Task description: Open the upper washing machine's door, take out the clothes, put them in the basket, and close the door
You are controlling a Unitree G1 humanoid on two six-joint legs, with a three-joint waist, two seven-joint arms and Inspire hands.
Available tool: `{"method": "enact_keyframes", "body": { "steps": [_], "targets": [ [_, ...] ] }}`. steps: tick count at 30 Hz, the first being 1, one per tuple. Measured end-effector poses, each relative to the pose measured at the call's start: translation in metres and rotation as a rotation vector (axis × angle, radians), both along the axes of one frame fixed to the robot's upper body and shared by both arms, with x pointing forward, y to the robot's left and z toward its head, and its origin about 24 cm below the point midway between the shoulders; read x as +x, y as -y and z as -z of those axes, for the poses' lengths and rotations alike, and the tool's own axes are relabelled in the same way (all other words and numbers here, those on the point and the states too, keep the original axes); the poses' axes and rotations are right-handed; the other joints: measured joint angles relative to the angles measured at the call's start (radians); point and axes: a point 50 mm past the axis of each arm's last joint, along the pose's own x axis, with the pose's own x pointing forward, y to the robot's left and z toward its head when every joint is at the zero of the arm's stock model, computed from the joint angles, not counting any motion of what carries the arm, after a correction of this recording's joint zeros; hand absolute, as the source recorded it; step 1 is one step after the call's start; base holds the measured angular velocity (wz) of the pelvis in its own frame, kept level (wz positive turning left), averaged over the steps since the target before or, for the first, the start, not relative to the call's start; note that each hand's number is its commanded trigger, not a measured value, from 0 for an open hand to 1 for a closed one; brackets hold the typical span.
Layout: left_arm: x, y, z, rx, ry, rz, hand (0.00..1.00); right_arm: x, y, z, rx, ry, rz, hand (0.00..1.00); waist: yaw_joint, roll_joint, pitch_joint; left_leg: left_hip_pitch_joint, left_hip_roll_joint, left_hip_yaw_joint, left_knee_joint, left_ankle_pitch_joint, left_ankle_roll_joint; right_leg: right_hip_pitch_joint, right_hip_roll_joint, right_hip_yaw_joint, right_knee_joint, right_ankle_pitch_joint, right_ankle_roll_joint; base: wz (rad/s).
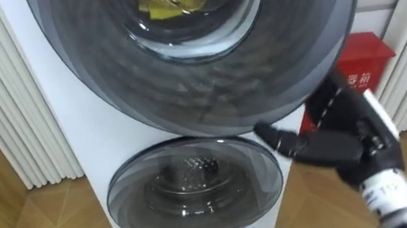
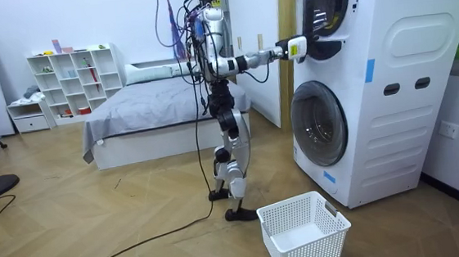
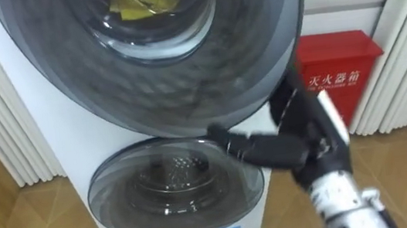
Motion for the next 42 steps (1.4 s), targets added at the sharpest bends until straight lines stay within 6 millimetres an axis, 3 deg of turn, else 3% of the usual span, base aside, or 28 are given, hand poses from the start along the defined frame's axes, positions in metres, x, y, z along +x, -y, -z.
{"method": "enact_keyframes", "body": {
  "steps": [8,15,20,29,33,38,42],
  "targets": [
    [0.001,0.000,0.000,0.013,0.003,0.005,0.00,-0.015,-0.004,0.018,-0.007,-0.082,-0.082,0.00,-0.006,0.012,0.0031,-0.001,0.001,0.021,0.002,0.000,0.000,-0.003,0.000,0.004,-0.001,-0.006,0.003,0.00],
    [0.005,0.002,0.000,-0.011,0.016,0.019,0.00,-0.016,-0.006,0.018,-0.051,-0.073,-0.115,0.00,-0.006,0.016,0.0032,0.000,0.001,0.058,0.003,0.000,0.000,-0.008,0.001,0.025,-0.002,-0.007,0.003,-0.08],
    [0.019,0.007,0.000,-0.029,0.060,0.058,0.00,-0.017,-0.011,0.018,-0.049,-0.070,-0.141,0.00,-0.001,0.017,0.0010,-0.001,0.001,0.083,0.002,0.000,0.000,-0.016,0.002,0.037,0.000,-0.007,0.004,-0.08],
    [0.026,0.010,0.001,-0.084,0.075,0.066,0.00,-0.017,-0.018,0.009,-0.072,-0.038,-0.186,0.00,-0.003,0.017,-0.0002,0.001,0.002,0.086,0.001,0.000,0.000,-0.025,0.005,0.052,0.008,-0.007,0.004,-0.08],
    [0.027,0.008,0.001,-0.078,0.070,0.076,0.00,-0.010,-0.017,0.003,-0.137,-0.009,-0.194,0.00,0.000,0.004,0.0058,0.000,0.004,0.086,0.000,0.000,0.000,-0.034,0.006,0.052,0.019,-0.006,0.002,-0.06],
    [0.027,0.004,0.000,-0.070,0.073,0.080,0.00,-0.010,-0.017,0.001,-0.194,-0.008,-0.196,0.00,0.004,-0.008,0.0051,-0.002,0.004,0.086,0.001,0.000,0.000,-0.038,0.007,0.053,0.019,-0.007,-0.001,-0.01],
    [0.024,0.001,0.000,-0.062,0.068,0.080,0.00,-0.008,-0.017,-0.002,-0.234,-0.007,-0.189,0.00,0.030,-0.020,0.0054,-0.003,0.007,0.088,0.001,0.000,0.000,-0.052,0.011,0.060,0.032,-0.004,-0.007,-0.13]
  ]
}}
